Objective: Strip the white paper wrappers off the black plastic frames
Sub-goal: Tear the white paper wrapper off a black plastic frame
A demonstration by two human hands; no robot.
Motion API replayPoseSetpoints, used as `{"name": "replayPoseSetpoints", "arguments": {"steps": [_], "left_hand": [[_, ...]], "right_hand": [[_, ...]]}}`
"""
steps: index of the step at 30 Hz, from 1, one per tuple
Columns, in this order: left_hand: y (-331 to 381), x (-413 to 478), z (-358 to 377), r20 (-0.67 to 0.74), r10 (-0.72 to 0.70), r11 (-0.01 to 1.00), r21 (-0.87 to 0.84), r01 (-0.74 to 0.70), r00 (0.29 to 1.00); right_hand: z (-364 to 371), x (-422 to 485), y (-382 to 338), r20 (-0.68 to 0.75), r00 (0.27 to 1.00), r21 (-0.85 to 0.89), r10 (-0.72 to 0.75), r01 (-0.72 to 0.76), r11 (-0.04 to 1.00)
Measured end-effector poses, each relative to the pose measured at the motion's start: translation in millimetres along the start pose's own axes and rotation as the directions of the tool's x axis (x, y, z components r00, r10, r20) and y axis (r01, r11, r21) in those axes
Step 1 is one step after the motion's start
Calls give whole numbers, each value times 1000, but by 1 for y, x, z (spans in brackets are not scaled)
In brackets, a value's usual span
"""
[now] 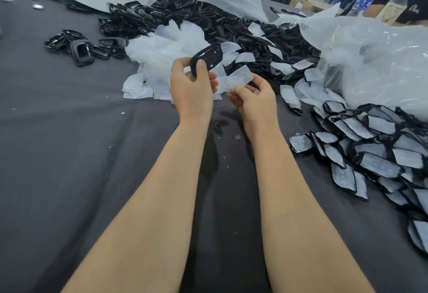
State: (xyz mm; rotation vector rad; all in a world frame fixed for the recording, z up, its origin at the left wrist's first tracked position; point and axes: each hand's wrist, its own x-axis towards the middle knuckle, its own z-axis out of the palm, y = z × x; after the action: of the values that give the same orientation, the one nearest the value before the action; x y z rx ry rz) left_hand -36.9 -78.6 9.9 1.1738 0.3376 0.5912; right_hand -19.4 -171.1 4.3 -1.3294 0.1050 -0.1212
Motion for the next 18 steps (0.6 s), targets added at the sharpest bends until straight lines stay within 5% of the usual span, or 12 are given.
{"name": "replayPoseSetpoints", "arguments": {"steps": [9,15,18], "left_hand": [[-4,3,1,12,3,1000,22,-4,1000],[-7,4,0,82,-40,997,70,34,996],[-7,2,1,111,-100,993,67,93,989]], "right_hand": [[3,-5,3,29,997,-178,-67,71,981],[9,-6,8,213,962,-719,-171,273,639],[8,-5,9,152,973,-703,-174,230,673]]}}
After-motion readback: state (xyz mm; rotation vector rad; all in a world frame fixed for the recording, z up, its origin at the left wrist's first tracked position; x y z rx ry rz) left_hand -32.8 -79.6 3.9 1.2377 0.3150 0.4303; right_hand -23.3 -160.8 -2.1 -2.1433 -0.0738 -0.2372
